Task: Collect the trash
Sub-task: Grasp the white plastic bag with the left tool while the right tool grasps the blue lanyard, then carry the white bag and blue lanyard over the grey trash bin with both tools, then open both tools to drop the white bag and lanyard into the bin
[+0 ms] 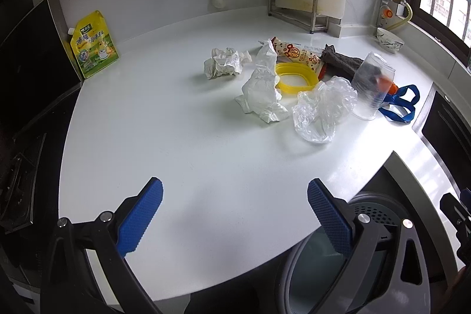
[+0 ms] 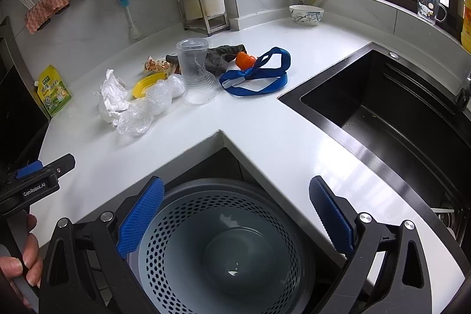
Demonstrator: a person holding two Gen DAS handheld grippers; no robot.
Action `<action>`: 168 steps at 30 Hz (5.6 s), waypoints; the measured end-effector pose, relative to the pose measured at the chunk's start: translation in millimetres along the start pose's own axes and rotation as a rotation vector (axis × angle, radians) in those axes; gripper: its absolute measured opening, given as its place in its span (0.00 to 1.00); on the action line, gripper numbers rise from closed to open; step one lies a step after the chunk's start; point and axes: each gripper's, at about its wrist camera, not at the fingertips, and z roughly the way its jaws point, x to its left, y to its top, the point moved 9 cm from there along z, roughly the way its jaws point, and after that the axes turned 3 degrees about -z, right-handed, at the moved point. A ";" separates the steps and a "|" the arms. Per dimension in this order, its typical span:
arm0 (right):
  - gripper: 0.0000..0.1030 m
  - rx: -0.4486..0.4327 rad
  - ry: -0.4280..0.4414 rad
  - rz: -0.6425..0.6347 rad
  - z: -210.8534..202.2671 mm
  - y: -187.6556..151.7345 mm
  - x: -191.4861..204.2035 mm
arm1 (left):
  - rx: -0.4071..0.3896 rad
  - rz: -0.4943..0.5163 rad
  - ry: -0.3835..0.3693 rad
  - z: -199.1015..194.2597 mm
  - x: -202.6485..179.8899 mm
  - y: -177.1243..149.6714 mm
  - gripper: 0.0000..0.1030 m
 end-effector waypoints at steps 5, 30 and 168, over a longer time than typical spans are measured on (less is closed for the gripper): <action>0.92 -0.012 -0.028 0.004 22.9 34.5 -15.7 | -0.011 0.009 0.000 18.1 -2.7 23.0 0.94; 0.92 0.052 -0.218 0.120 157.3 120.0 -38.3 | -0.029 -0.005 -0.012 85.2 -12.8 78.6 0.94; 0.24 0.166 0.079 0.081 17.4 -133.5 -4.0 | 0.185 0.203 -0.245 10.8 -93.0 -152.0 0.58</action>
